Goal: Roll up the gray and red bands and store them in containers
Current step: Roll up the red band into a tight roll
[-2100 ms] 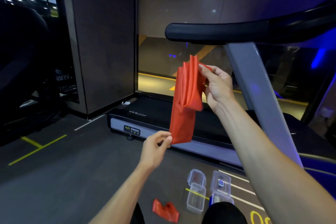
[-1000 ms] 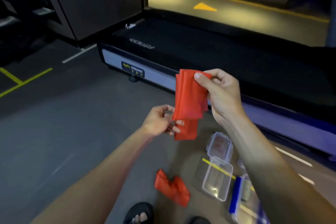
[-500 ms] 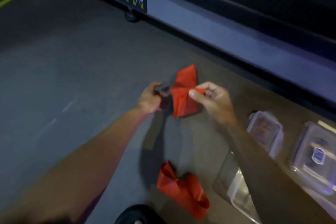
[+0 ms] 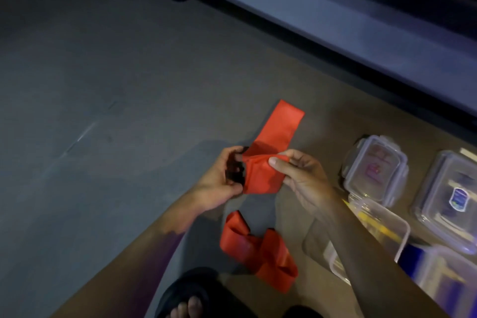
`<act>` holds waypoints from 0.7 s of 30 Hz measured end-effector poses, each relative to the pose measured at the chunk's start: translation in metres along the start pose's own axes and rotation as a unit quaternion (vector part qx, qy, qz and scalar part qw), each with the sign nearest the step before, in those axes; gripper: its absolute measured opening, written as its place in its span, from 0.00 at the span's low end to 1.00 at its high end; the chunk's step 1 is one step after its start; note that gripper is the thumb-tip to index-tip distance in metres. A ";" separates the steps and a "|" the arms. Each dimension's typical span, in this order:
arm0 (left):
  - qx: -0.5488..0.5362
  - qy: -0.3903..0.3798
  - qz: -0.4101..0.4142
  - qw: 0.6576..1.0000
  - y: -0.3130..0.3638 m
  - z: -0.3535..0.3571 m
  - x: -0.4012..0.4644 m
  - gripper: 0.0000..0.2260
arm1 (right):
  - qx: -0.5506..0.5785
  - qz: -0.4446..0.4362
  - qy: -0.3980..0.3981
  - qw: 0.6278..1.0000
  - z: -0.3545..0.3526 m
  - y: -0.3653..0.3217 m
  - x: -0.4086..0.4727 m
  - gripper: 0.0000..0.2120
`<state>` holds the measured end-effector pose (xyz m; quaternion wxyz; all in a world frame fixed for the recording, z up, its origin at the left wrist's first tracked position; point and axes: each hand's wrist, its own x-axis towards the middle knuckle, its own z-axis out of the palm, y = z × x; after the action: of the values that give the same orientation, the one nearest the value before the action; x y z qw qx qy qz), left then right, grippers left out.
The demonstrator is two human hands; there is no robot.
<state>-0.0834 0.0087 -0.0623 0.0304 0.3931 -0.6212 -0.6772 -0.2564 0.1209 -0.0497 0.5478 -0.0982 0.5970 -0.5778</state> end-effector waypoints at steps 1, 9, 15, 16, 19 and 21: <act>-0.001 -0.037 -0.005 0.999 0.001 0.000 -0.001 0.40 | 0.001 0.008 0.005 1.000 -0.001 0.001 -0.002 0.13; -0.060 -0.017 -0.008 0.998 -0.013 0.034 0.002 0.31 | 0.053 0.056 0.055 0.995 -0.005 -0.010 0.005 0.05; 0.022 0.087 -0.052 0.995 -0.017 0.043 0.032 0.07 | 0.009 0.092 0.167 0.982 -0.020 -0.014 0.052 0.07; 0.041 0.092 -0.063 0.993 -0.017 0.042 0.037 0.08 | -0.004 0.089 0.188 0.978 -0.020 -0.012 0.058 0.08; 0.094 0.096 -0.068 0.989 -0.010 0.042 0.049 0.11 | -0.038 0.060 0.243 0.967 -0.021 -0.010 0.074 0.10; 0.153 0.103 -0.070 0.980 -0.005 0.041 0.053 0.10 | -0.096 0.043 0.267 0.958 -0.024 -0.010 0.080 0.10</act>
<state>-0.1408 0.0149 -0.0959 -0.0137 0.5030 -0.6821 -0.5306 -0.3102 0.0715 -0.0918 0.3803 0.0335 0.7779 -0.4992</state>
